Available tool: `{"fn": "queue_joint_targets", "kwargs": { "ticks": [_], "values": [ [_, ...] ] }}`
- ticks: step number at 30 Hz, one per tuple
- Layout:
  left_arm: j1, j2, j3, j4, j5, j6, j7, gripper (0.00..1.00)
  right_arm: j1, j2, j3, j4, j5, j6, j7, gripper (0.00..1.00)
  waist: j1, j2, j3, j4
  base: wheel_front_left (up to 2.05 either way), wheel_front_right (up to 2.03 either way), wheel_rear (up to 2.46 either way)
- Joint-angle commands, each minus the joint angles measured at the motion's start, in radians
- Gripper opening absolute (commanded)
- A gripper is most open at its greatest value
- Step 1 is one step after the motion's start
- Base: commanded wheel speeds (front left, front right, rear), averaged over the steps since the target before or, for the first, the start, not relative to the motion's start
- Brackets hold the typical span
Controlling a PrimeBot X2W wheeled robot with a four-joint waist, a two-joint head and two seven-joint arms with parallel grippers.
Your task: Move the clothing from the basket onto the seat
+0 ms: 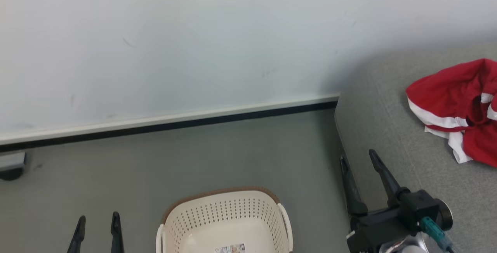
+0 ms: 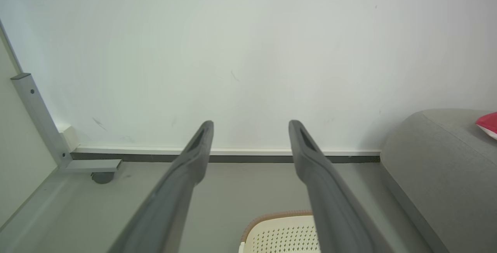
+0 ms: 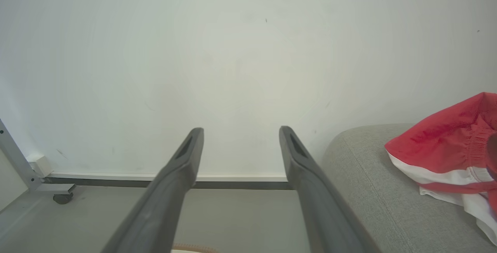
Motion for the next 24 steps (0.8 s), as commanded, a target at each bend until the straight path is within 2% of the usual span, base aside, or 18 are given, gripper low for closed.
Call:
{"fn": "queue_joint_targets", "kwargs": {
  "ticks": [1,13,24],
  "values": [
    [0.033,-0.004,0.009,-0.017,0.016,-0.006,-0.005,1.00,0.034,-0.005,0.007,-0.022,-0.006,-0.001,0.000,1.00,0.0003,0.0002,-0.056,-0.001,0.00,0.00,0.00],
    [0.158,-0.033,0.021,-0.048,0.078,-0.069,-0.004,1.00,0.191,-0.010,0.004,-0.125,-0.010,-0.001,0.000,1.00,0.0003,0.0002,-0.133,-0.019,0.00,0.00,0.00],
    [0.214,-0.043,0.013,-0.022,0.077,-0.055,-0.004,1.00,0.260,-0.009,0.027,-0.122,-0.013,-0.001,0.000,1.00,0.0003,0.0002,-0.156,-0.024,0.00,0.00,0.00]
  ]
}}
